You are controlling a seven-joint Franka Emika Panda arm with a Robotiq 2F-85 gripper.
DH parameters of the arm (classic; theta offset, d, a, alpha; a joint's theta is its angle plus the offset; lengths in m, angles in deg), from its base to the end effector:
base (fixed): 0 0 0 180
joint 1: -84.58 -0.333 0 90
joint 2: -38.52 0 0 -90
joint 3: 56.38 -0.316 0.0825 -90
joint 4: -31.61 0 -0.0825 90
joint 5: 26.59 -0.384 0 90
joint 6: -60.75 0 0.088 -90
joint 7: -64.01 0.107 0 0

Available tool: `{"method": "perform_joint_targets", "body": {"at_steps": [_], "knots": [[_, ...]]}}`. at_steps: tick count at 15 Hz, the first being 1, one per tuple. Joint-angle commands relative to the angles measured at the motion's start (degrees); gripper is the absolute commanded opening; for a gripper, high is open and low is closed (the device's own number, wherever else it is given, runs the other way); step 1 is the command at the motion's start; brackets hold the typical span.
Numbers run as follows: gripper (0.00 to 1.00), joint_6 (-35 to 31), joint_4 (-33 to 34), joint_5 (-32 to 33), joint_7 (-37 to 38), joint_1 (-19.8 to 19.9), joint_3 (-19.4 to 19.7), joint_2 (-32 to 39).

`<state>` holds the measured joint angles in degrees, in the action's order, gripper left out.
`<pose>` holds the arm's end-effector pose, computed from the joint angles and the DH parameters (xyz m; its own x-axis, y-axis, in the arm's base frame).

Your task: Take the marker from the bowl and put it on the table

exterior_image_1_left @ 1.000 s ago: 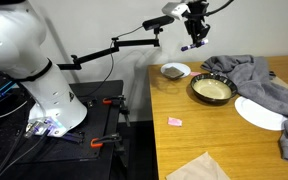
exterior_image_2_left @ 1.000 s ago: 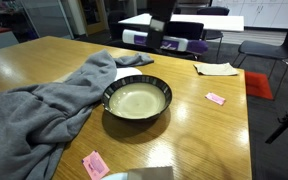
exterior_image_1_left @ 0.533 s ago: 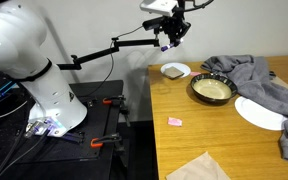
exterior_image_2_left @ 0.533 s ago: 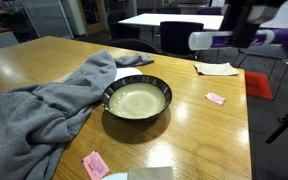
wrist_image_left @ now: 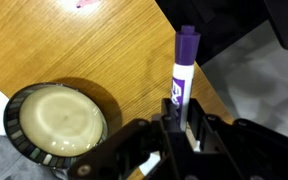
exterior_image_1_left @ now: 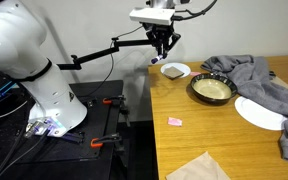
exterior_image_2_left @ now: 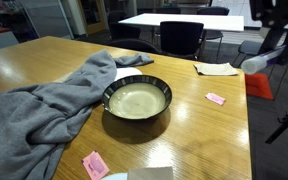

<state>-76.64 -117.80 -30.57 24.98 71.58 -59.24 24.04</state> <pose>0.4074 0.1157 0.3436 0.6155 0.7861 0.0557 0.7874 -0.6164 -0.0020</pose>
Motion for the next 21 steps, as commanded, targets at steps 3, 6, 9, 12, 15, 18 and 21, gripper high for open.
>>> {"method": "perform_joint_targets", "body": {"at_steps": [3, 6, 9, 12, 15, 18, 21], "knots": [[0.05, -5.6, -4.5, 6.8, -0.8, 0.7, -0.5, 0.0], [0.05, -10.9, -5.9, 6.6, -2.0, 0.2, 0.2, 1.5], [0.05, -16.5, -6.9, 6.0, -3.8, 0.0, 0.7, 3.6], [0.05, -20.6, -6.5, 4.6, -6.6, -0.1, 1.2, 7.4], [0.05, -23.8, -5.4, 0.9, -12.2, -0.3, 1.5, 11.8], [0.05, -25.3, -4.1, -6.6, -20.7, 0.4, 0.3, 15.8], [0.05, -24.9, -2.0, -13.4, -28.3, 2.4, -2.3, 19.6]]}}
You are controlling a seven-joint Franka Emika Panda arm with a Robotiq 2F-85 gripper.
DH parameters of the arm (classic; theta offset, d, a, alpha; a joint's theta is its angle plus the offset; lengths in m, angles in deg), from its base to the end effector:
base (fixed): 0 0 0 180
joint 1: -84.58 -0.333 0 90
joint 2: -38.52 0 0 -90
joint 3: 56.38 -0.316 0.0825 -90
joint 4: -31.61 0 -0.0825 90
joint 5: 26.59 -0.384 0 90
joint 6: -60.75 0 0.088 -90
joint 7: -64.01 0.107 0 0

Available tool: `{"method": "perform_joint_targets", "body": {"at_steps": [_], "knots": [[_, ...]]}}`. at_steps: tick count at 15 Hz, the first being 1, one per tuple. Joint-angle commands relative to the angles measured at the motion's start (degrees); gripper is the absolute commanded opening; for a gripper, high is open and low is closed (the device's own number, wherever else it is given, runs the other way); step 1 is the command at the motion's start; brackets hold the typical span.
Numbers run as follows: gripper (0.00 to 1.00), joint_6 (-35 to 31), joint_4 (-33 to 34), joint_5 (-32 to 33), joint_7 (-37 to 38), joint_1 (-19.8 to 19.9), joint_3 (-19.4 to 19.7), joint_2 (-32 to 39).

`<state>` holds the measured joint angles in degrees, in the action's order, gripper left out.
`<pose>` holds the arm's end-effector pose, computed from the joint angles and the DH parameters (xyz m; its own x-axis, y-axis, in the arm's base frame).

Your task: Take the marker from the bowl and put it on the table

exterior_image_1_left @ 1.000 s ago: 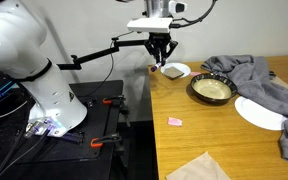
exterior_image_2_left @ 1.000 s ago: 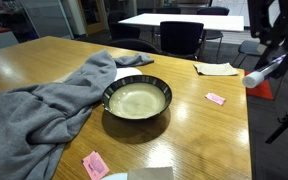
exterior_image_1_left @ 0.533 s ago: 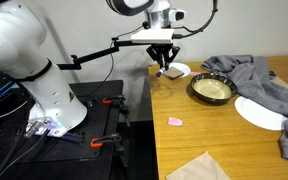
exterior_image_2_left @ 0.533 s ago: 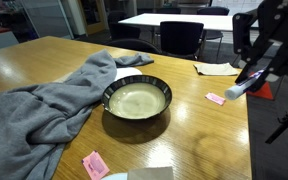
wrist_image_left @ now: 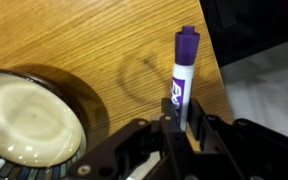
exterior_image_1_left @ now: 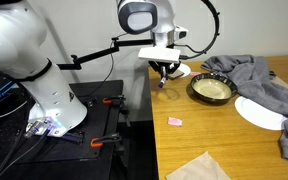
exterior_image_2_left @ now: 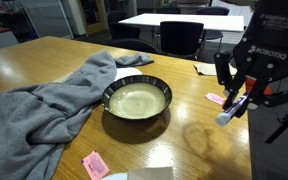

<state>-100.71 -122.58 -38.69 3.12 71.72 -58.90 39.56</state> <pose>0.4097 0.1020 0.2361 0.4168 0.9003 0.1258 0.9043 -0.4247 0.0439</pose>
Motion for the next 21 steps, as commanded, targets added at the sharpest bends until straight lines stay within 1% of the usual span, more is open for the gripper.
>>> {"method": "perform_joint_targets", "body": {"at_steps": [1, 4, 6, 11, 15, 16, 17, 19, 20, 21], "knots": [[0.05, -0.4, 3.6, -6.6, -8.3, 3.2, -3.6, 5.1], [0.05, -0.4, 5.8, -8.5, -11.7, 6.3, -6.6, 8.8], [0.05, -0.7, 7.2, -7.7, -12.2, 8.4, -8.2, 11.4], [0.05, -0.8, 10.1, -4.9, -10.9, 12.7, -11.2, 16.9], [0.05, -0.5, 11.6, -2.3, -9.5, 14.6, -12.3, 19.6], [0.34, -0.4, 12.1, -1.5, -8.7, 14.7, -12.2, 20.1], [0.46, -0.4, 12.2, -1.3, -8.5, 15.2, -12.6, 20.1], [0.59, -0.8, 12.1, -0.5, -7.7, 15.4, -13.0, 19.5], [0.68, -1.2, 11.9, -0.4, -7.4, 15.5, -13.2, 19.1], [0.75, -1.4, 11.5, -0.4, -7.1, 15.5, -13.5, 18.1]]}}
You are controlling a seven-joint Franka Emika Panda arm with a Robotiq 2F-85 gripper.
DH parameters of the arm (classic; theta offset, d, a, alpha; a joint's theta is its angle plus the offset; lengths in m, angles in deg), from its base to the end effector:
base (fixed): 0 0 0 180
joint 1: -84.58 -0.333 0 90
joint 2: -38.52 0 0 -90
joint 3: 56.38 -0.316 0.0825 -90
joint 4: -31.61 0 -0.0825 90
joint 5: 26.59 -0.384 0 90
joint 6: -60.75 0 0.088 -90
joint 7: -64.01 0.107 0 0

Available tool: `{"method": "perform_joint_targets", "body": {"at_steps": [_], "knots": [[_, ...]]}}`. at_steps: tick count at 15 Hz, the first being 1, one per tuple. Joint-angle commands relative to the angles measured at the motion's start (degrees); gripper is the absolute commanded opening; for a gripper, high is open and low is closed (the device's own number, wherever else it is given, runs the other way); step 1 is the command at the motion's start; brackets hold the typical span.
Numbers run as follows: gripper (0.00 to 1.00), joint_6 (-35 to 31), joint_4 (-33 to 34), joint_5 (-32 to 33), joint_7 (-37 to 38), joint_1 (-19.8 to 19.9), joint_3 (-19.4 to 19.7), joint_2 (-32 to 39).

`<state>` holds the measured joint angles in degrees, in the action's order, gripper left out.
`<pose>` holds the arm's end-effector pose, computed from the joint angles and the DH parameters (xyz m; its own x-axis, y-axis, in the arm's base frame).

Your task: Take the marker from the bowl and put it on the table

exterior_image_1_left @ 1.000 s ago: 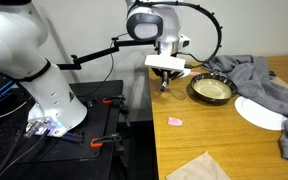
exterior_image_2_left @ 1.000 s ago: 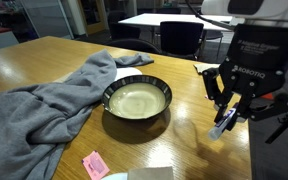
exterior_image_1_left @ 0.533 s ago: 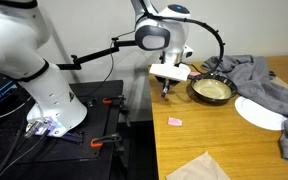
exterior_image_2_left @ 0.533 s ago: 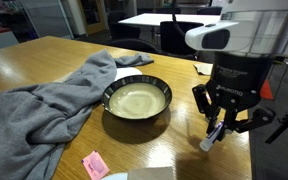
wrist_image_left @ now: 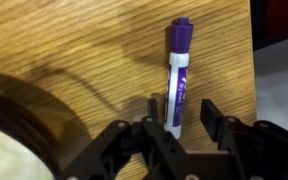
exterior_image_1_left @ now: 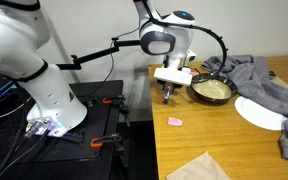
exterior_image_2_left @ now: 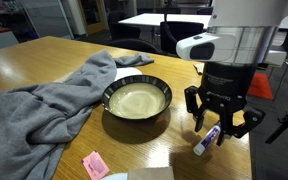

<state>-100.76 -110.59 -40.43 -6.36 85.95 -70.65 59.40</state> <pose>0.4549 0.1010 0.1501 0.3576 0.9244 0.1327 0.9329 -0.3472 -0.0953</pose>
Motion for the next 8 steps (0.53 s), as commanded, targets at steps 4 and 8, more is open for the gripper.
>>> {"method": "perform_joint_targets", "body": {"at_steps": [4, 8], "knots": [[1.00, -3.5, -2.5, 1.1, 4.6, 0.7, -2.7, -5.8], [1.00, -5.0, -5.9, 0.4, 8.8, 0.2, -2.8, -12.6]]}}
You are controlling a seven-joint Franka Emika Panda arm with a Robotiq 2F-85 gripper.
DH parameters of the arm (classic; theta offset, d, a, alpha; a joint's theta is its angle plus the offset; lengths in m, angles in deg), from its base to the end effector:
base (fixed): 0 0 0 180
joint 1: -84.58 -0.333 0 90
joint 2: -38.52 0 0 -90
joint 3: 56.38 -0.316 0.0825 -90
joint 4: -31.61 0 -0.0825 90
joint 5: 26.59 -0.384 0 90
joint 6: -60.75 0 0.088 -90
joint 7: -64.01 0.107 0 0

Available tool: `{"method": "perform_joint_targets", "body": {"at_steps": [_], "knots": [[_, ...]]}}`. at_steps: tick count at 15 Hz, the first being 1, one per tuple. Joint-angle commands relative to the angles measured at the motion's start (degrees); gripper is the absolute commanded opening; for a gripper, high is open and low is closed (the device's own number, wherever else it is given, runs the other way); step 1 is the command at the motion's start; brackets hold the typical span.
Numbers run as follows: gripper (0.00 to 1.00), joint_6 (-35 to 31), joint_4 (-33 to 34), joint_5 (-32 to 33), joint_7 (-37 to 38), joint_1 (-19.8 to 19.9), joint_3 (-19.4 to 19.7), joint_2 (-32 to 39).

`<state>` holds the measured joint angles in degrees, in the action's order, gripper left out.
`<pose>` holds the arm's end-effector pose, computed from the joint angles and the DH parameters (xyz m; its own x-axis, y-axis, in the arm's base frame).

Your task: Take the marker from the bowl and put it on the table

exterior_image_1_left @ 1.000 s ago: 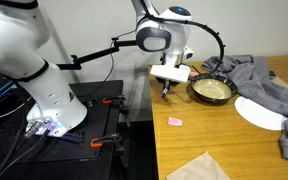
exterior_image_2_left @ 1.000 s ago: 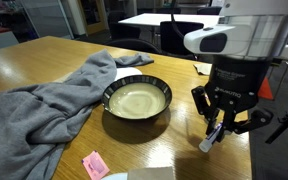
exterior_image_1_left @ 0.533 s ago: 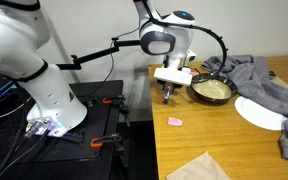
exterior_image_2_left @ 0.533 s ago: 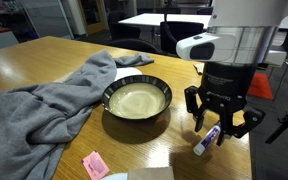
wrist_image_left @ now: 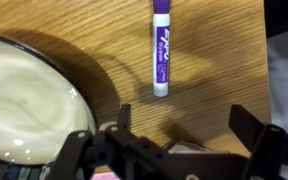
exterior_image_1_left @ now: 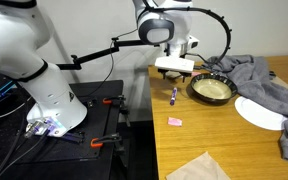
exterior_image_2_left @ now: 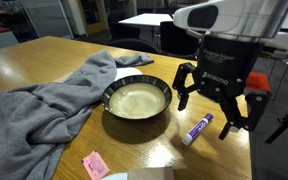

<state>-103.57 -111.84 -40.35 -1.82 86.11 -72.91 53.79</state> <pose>0.4627 0.1162 0.1942 0.3841 0.9056 0.1799 0.9200 -0.3917 0.0073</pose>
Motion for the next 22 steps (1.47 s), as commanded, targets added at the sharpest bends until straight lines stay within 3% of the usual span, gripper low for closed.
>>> {"method": "perform_joint_targets", "body": {"at_steps": [1, 6, 13, 15, 16, 22], "knots": [[1.00, -2.1, -5.7, 0.4, 5.7, -0.2, -0.1, -9.3], [1.00, -1.4, -9.9, 1.4, 13.5, -2.8, 3.2, -19.7], [1.00, 1.7, -13.4, 14.4, 29.8, -5.0, 8.7, -31.8], [1.00, 2.9, -13.7, 17.6, 33.3, -5.3, 9.5, -33.8], [1.00, 0.8, -12.2, 17.5, 31.7, -6.8, 11.2, -29.9], [1.00, 1.6, -13.1, 18.6, 33.3, -7.0, 11.6, -32.1]]}}
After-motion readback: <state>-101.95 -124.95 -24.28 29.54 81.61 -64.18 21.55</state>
